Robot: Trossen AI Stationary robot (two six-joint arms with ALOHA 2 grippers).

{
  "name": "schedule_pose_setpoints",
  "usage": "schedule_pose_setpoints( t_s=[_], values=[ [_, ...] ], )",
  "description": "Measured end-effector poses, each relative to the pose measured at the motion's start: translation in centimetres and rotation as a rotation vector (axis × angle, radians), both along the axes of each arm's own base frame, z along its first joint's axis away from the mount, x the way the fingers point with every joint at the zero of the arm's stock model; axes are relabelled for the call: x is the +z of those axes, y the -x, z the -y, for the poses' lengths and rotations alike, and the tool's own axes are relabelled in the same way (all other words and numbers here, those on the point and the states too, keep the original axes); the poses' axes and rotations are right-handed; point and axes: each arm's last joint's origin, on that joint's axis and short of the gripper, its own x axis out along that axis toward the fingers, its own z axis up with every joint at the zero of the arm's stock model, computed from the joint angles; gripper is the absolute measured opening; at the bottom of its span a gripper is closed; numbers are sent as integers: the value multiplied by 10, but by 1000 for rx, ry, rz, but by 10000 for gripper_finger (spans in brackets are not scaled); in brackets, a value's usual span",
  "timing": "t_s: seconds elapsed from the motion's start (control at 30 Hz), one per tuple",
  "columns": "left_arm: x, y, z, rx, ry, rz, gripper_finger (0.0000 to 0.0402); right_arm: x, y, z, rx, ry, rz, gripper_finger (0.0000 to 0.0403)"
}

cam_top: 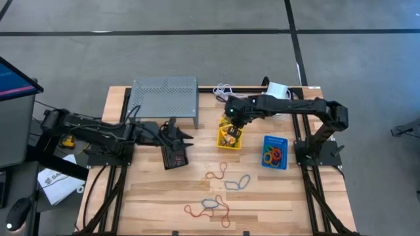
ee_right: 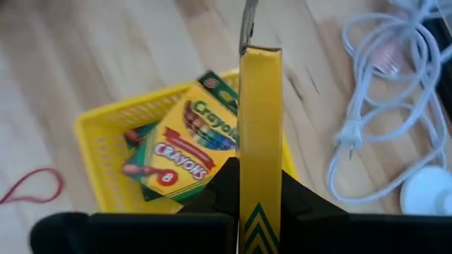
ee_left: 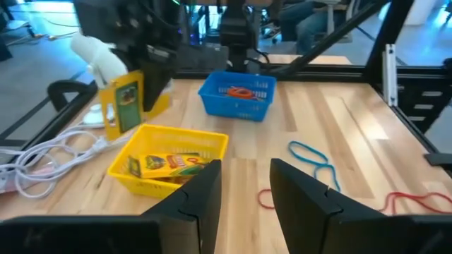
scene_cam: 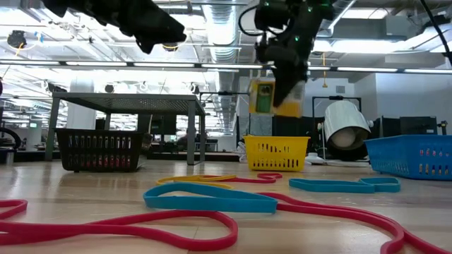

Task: Pick & Place Office Desk Supplies
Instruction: Put the yellow crayon box into the yellow bin

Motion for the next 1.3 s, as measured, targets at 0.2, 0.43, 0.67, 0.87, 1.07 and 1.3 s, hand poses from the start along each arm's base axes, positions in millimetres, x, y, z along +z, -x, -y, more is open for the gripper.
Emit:
schedule_pose_setpoints(
  t_s=[0.2, 0.43, 0.67, 0.87, 1.07, 1.3],
  values=[
    [0, 0, -6, 27, -2, -1, 116, -24, 3, -7, -91, 22, 0, 25],
    [0, 0, -7, 29, -4, -2, 116, -28, -5, -22, -134, 48, 82, 25],
    [-1, 0, -7, 29, -3, -12, 116, -26, -8, -28, -167, 36, 127, 25],
    [-1, 0, -7, 29, -3, -15, 116, -29, -11, -31, -213, 55, 141, 25],
    [-2, 0, -7, 27, -3, -25, 116, -60, -25, -33, -194, 51, 71, 25],
    [-4, 1, -7, 15, -1, -47, 115, -64, -26, -34, -202, 79, 48, 25]
  ],
)
